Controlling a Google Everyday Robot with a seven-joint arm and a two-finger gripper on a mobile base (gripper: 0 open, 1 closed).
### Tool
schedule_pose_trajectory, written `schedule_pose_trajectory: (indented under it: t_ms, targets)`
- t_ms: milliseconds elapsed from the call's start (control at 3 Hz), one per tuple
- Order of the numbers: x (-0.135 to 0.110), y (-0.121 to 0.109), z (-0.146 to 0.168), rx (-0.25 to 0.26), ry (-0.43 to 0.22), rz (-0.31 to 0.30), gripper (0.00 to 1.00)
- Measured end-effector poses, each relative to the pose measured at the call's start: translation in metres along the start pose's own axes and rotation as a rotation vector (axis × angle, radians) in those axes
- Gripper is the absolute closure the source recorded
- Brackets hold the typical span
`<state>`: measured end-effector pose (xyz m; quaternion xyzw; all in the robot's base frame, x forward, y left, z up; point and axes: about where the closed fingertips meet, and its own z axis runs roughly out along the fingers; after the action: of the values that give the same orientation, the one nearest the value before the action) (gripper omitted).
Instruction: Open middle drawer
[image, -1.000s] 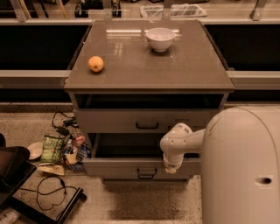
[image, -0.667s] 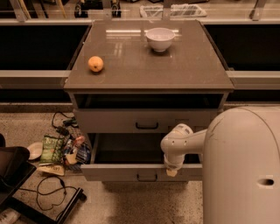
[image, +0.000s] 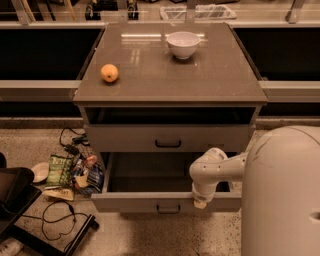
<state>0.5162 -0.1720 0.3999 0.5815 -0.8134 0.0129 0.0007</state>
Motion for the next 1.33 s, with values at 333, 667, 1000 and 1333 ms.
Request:
schedule_pose_trajectory:
  t_ms: [333, 667, 1000, 1333]
  targets:
    - [0.0091, 0.0094, 0.0060, -0.028, -0.010, 0.017, 1.00]
    - [0.0084, 0.0086, 0.0052, -0.028, -0.010, 0.017, 1.00]
    - [0.0084, 0.0086, 0.0052, -0.028, -0.010, 0.017, 1.00]
    - [0.0082, 0.0084, 0.0053, -0.028, -0.010, 0.017, 0.81]
